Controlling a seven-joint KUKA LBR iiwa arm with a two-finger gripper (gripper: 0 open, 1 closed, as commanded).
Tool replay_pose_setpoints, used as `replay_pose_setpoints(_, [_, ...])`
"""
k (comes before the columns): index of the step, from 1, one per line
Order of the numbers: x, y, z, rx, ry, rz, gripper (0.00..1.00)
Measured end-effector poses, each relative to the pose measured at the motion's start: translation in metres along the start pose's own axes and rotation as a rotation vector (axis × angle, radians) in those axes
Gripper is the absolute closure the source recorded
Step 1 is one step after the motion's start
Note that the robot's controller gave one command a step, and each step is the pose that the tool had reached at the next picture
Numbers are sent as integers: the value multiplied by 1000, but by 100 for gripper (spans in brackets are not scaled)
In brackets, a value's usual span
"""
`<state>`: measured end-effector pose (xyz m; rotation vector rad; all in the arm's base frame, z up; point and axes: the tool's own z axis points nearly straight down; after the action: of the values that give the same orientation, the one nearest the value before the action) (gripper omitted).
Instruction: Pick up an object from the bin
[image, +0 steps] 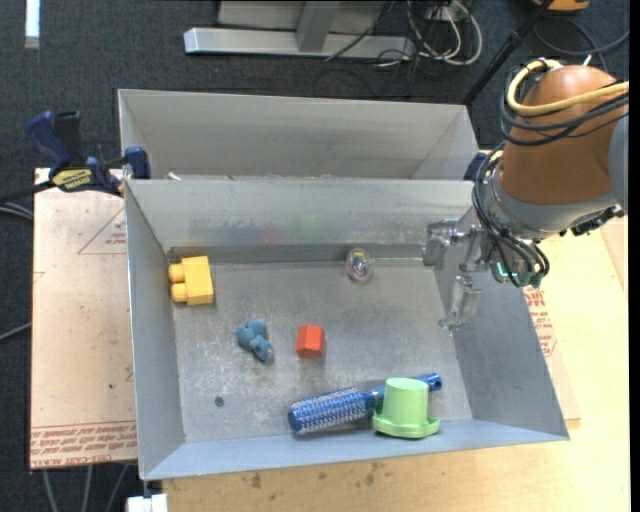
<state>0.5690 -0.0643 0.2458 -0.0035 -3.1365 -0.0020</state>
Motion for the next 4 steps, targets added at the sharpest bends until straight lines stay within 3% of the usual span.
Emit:
replay_pose_setpoints(1, [43, 75, 92, -2, 1, -193, 0])
replay_pose_setpoints(2, [83, 91, 173, 0, -9, -201, 0])
replay_pose_setpoints(3, [84, 90, 171, 1, -5, -201, 100])
replay_pose_setpoints(4, [68, 104, 50, 1, -14, -178, 100])
